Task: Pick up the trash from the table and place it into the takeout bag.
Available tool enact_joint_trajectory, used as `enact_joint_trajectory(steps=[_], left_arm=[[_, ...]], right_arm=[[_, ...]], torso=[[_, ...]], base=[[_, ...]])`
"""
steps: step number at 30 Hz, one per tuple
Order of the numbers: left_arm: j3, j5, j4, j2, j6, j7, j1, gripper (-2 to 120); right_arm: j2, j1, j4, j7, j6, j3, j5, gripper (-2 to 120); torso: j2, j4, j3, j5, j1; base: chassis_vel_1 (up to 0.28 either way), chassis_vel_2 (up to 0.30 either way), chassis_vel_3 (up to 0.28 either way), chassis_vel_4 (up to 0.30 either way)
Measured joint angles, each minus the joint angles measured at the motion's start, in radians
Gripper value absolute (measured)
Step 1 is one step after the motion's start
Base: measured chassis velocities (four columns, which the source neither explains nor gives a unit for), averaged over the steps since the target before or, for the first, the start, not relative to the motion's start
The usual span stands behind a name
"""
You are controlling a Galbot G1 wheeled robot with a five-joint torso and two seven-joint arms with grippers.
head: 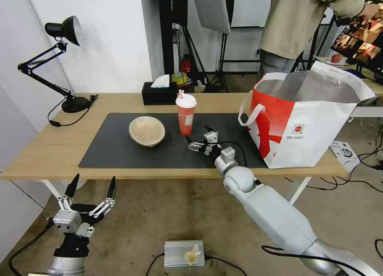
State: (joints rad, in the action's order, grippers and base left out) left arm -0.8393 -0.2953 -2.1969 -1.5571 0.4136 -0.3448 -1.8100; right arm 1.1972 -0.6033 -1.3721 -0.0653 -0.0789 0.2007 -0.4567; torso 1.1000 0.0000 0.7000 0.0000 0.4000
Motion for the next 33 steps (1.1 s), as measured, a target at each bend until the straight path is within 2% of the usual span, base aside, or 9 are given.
enact_joint_trajectory(steps=[33], left_arm=[[-0.004,-0.001,0.047,-0.002,0.004,-0.003,0.012,100]], right_arm=[[0.123,0.077,0.182,0.026,-0.046,-0.004,0.044,100]], torso=[[0.0,0.0,0.0,-0.0001,0.0]], base=[[0.0,0.0,0.0,0.0]])
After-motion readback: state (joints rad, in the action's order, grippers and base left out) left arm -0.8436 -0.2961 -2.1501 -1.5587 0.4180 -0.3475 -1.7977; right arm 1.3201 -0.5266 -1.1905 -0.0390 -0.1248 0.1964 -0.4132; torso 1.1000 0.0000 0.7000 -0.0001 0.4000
